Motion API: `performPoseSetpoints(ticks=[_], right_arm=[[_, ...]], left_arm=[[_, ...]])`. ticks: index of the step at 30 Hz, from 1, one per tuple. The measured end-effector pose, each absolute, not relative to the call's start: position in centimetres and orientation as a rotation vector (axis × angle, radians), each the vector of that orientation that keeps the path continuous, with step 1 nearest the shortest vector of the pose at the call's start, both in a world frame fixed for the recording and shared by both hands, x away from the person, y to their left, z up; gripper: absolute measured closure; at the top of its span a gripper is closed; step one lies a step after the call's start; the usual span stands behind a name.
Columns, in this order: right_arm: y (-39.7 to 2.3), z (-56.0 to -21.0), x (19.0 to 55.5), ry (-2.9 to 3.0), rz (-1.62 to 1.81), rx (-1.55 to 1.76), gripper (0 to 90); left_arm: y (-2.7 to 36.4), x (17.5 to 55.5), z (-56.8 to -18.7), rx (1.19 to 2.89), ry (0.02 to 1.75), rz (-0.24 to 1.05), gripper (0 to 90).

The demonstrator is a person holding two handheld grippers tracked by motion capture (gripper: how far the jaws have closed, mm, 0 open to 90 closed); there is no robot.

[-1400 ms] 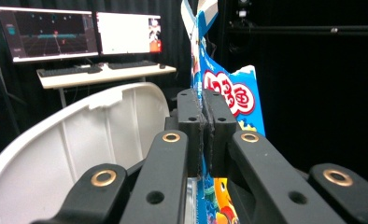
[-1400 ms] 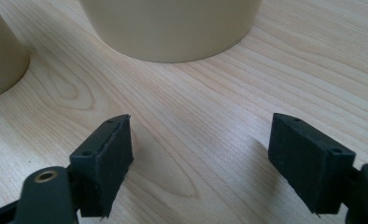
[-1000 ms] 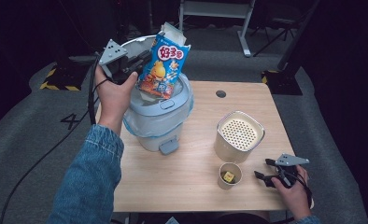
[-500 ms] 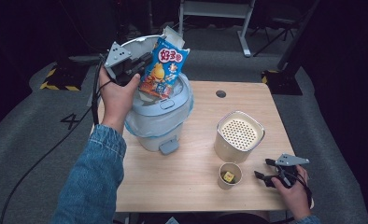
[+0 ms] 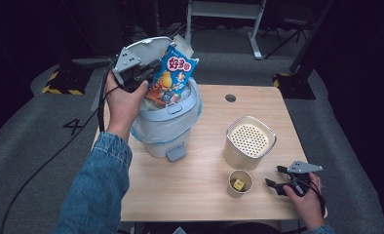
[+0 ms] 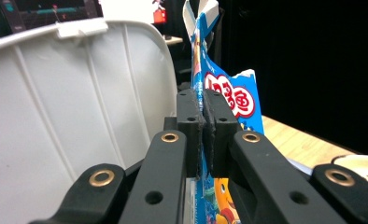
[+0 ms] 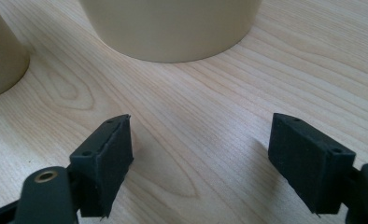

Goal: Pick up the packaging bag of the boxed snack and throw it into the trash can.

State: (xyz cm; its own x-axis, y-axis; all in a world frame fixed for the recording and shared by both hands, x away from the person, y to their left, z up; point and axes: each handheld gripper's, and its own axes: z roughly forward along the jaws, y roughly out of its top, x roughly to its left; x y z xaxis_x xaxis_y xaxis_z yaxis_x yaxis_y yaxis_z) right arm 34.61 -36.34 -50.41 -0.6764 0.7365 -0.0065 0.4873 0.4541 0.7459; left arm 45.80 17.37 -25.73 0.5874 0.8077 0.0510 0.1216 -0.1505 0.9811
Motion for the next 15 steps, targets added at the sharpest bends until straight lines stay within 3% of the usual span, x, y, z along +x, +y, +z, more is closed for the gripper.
performPoseSetpoints(ticks=[12, 14, 15], right_arm=[[-36.34, -50.41, 34.61, 2.38, 1.062, 1.041, 22.0], [-36.34, -50.41, 34.61, 2.38, 1.061, 1.041, 22.0], [-36.34, -50.41, 34.61, 2.38, 1.062, 1.042, 22.0]], left_arm=[[16.98, 45.33, -25.8, 1.657, 0.77, 0.68, 85.4], [16.89, 45.15, -25.81, 1.662, 0.771, 0.654, 81.9], [16.82, 45.02, -25.85, 1.656, 0.776, 0.632, 75.7]])
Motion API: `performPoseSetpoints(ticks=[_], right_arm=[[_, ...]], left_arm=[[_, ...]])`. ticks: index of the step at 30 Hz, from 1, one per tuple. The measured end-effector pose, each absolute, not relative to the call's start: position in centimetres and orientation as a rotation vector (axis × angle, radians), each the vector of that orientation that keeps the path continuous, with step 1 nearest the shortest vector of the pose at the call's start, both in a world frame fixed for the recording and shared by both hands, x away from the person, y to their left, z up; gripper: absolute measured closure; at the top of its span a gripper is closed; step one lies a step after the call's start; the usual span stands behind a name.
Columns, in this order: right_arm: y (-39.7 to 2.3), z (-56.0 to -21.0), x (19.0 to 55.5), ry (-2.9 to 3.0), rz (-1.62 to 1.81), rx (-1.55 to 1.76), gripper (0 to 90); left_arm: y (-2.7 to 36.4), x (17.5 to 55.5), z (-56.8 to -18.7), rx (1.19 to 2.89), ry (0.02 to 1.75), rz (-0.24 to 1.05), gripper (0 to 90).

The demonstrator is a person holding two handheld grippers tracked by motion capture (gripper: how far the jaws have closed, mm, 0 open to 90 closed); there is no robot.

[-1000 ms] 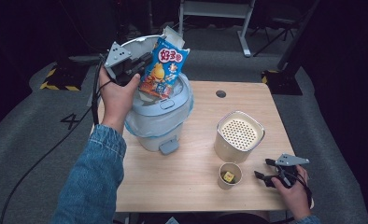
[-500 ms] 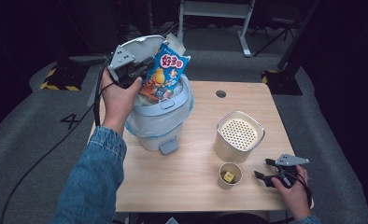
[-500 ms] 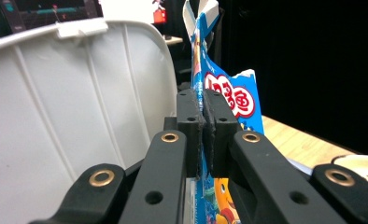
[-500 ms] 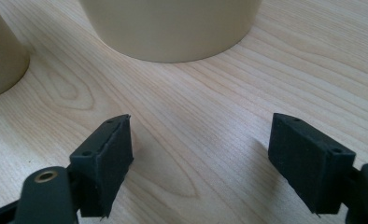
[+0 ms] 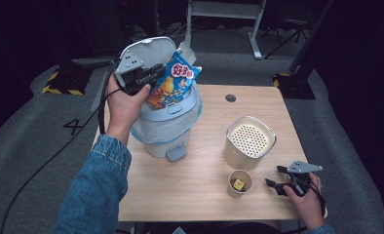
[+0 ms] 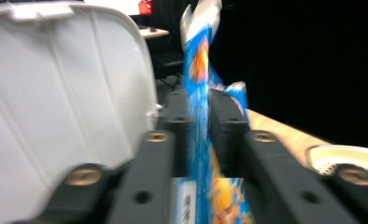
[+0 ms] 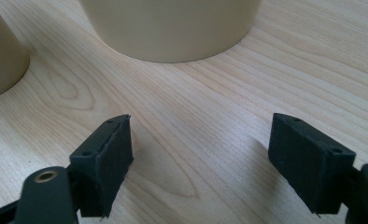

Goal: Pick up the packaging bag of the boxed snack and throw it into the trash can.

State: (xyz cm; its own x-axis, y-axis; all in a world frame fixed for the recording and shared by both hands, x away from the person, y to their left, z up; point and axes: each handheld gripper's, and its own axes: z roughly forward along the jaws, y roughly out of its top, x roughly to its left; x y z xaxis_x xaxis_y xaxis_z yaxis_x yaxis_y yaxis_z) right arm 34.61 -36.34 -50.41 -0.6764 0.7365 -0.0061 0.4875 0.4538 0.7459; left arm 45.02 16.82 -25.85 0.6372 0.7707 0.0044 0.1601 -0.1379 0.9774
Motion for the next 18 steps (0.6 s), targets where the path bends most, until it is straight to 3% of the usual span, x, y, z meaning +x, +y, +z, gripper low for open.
performPoseSetpoints(ticks=[2, 7, 18], right_arm=[[-36.3, -50.4, 34.6, 2.38, 1.062, 1.042, 22.0], [-36.3, -50.4, 34.6, 2.38, 1.061, 1.041, 22.0], [-36.3, -50.4, 34.6, 2.38, 1.061, 1.042, 22.0]], left_arm=[[16.8, 44.5, -25.9, 1.655, 0.776, 0.635, 57.6], [17.3, 42.9, -25.6, 1.665, 0.763, 0.622, 45.4], [19.2, 38.3, -26.1, 1.819, 0.696, 0.583, 35.8]])
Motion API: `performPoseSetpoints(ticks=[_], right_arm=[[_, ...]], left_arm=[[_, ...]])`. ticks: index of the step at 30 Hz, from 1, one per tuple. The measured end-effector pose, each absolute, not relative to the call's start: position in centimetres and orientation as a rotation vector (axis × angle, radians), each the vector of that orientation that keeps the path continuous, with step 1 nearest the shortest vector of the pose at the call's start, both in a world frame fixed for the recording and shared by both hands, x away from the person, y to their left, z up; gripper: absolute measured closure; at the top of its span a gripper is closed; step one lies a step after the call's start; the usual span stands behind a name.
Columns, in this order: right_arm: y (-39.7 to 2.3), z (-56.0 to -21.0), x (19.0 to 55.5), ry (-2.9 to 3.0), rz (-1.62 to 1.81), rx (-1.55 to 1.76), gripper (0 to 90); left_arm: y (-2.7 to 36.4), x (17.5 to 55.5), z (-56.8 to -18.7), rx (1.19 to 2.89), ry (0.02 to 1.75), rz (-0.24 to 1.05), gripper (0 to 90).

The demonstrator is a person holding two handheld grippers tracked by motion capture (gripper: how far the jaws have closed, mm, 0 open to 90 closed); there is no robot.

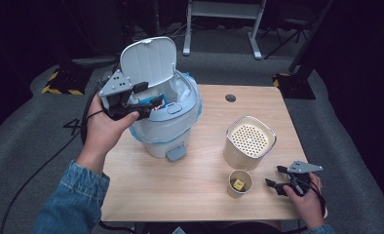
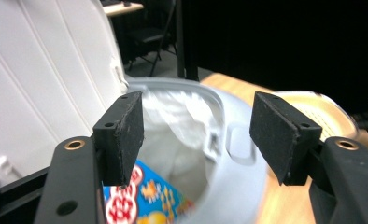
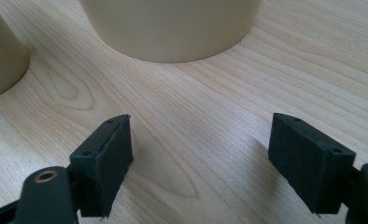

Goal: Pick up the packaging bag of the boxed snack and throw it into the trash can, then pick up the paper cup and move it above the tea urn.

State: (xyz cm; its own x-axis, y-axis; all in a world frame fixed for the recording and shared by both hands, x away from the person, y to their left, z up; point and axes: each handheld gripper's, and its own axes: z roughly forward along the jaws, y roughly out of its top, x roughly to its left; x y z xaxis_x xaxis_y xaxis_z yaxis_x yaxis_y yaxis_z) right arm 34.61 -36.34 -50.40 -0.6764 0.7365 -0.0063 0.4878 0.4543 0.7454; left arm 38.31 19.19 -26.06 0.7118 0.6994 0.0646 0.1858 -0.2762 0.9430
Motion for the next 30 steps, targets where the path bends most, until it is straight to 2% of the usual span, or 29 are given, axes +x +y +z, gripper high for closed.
performPoseSetpoints(ticks=[8, 19, 23, 30], right_arm=[[-36.3, -50.4, 34.6, 2.381, 1.06, 1.042, 22.0], [-36.4, -50.4, 34.3, 2.379, 1.05, 1.057, 18.0], [-36.3, -50.1, 33.7, 2.404, 1.046, 1.03, 23.7], [-35.9, -49.3, 32.4, 2.446, 1.052, 1.001, 24.7]], left_arm=[[20.4, 35.0, -27.9, 1.873, 0.685, 0.52, 35.1], [20.8, 31.7, -33.5, 1.929, 0.708, 0.466, 34.4], [20.9, 31.1, -36.0, 1.955, 0.727, 0.456, 33.6], [21.4, 30.8, -39.3, 2.01, 0.768, 0.404, 31.5]])
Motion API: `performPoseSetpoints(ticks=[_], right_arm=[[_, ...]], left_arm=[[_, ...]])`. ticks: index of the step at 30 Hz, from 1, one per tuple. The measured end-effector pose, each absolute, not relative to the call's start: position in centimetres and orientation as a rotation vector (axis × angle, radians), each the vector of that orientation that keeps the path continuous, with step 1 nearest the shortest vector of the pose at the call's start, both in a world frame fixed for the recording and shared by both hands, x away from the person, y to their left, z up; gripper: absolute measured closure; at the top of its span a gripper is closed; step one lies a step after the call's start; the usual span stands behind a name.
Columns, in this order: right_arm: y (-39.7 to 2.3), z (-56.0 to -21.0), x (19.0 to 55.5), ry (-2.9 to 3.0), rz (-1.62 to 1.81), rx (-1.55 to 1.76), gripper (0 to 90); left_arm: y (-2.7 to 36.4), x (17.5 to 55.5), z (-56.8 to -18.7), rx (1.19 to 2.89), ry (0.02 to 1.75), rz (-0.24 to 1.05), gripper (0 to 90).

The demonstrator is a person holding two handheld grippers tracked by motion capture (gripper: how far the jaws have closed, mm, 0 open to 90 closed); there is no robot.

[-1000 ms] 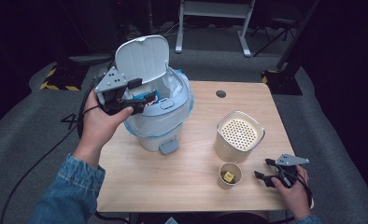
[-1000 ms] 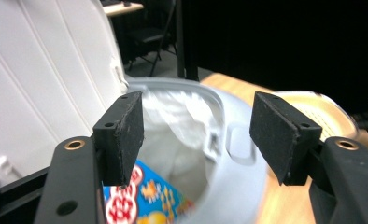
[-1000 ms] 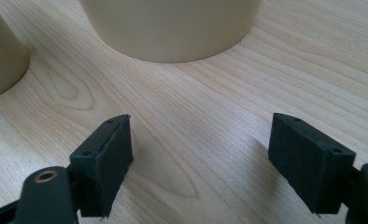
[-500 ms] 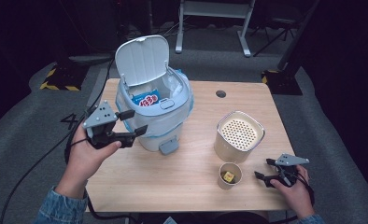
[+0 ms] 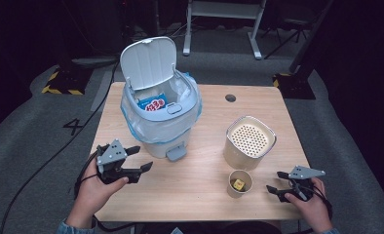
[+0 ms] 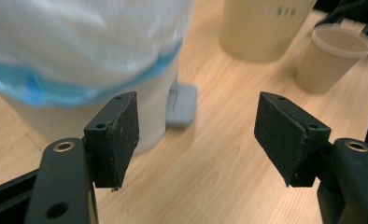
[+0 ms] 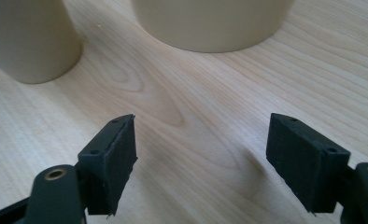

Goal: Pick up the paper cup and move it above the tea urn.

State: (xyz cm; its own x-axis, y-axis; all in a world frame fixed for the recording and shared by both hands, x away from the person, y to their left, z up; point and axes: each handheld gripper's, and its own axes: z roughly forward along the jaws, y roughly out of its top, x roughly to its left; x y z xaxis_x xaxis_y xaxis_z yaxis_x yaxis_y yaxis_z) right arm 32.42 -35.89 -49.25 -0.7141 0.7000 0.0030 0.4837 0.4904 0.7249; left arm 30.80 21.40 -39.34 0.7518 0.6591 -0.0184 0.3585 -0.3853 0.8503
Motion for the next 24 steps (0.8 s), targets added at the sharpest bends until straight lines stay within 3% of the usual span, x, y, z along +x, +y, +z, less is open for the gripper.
performPoseSetpoints(ticks=[15, 18, 24], right_arm=[[-35.2, -48.6, 30.9, 2.465, 1.109, 0.945, 21.6], [-34.9, -48.4, 30.6, 2.481, 1.101, 0.919, 26.8], [-34.2, -48.1, 30.1, 2.519, 1.1, 0.88, 26.0]], left_arm=[[20.8, 31.5, -44.9, 2.064, 0.869, 0.319, 25.0], [20.5, 31.6, -46.4, 2.075, 0.913, 0.302, 24.5], [20.0, 31.9, -48.0, 2.15, 0.928, 0.296, 21.0]])
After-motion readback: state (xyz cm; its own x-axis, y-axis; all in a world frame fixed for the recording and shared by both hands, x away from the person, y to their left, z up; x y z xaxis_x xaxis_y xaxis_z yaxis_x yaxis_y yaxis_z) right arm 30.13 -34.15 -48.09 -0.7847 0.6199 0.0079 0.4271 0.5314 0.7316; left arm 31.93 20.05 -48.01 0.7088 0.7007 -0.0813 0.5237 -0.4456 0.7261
